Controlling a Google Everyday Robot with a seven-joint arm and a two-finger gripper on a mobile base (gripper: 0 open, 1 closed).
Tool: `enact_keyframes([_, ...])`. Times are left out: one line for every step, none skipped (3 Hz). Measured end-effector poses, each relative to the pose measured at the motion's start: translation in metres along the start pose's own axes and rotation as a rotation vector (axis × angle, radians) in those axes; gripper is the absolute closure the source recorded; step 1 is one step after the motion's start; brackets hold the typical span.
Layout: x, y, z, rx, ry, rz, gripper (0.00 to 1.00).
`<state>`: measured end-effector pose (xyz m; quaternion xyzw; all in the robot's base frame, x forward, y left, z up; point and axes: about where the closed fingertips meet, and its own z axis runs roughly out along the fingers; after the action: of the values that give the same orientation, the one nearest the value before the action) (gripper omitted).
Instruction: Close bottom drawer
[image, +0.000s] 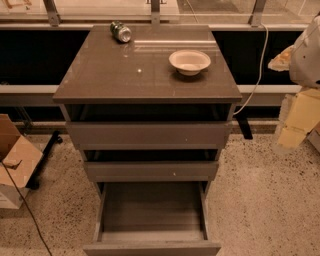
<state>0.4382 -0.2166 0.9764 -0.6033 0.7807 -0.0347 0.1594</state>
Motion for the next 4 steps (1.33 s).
enact_keyframes([0.000, 0.000, 0.000, 0.000, 0.000, 0.000, 0.00])
enact_keyframes([-0.001, -0.001, -0.002, 0.010, -0.003, -0.001, 0.17])
enact_keyframes([0.000, 0.004, 0.015, -0.004, -0.015, -0.016, 0.41])
enact_keyframes([0.006, 0.013, 0.045, -0.044, -0.040, -0.034, 0.64])
